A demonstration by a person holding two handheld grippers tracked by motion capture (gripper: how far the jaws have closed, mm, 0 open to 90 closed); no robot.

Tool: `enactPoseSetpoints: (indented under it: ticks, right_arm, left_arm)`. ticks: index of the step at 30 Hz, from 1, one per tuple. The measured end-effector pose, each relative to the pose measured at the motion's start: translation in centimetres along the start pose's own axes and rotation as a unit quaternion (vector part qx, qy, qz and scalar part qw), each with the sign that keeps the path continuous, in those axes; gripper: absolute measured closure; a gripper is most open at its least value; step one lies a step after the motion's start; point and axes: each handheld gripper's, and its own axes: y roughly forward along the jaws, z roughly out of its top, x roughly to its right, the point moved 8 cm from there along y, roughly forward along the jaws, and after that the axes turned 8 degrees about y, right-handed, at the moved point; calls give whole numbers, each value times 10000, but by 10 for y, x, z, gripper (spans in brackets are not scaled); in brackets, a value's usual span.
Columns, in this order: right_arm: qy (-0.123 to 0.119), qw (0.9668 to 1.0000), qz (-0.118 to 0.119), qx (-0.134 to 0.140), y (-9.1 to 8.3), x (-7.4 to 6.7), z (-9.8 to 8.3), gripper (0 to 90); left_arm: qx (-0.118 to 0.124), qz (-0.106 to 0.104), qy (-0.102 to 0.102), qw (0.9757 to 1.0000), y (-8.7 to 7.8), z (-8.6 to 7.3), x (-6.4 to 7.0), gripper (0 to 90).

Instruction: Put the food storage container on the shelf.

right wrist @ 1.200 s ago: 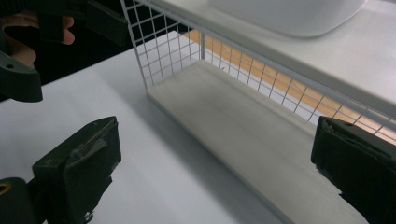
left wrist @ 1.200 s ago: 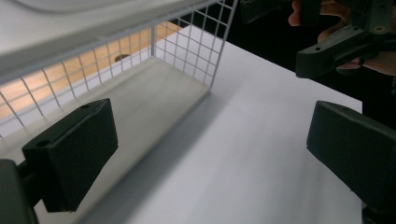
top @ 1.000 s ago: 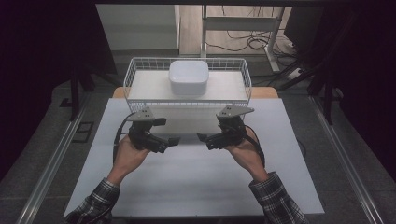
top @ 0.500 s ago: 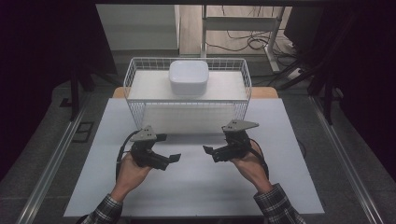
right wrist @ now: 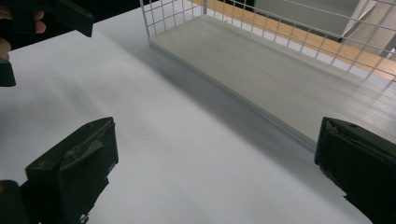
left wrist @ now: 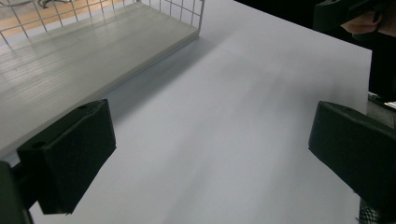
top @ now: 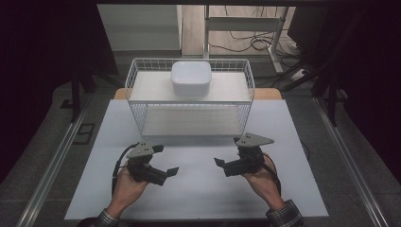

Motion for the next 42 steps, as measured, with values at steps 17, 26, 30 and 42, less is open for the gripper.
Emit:
enactPoseSetpoints:
  ticks: [17,26,30,42]
  right_arm:
    - [235,9993,-294,23,-31,15,-43,0]
    - [281,9982,-533,-6,-44,25,-62,0]
    - [202,9976,-652,-63,-49,28,-70,6]
    - [288,9957,-690,-547,-49,31,-105,7]
  left_arm:
    - [-225,291,-147,9992,-21,-41,3,16]
    - [-346,540,-190,9978,-41,-63,0,19]
    - [-403,577,-254,9972,-45,-72,0,20]
    - [-731,503,-400,9953,-39,-97,6,21]
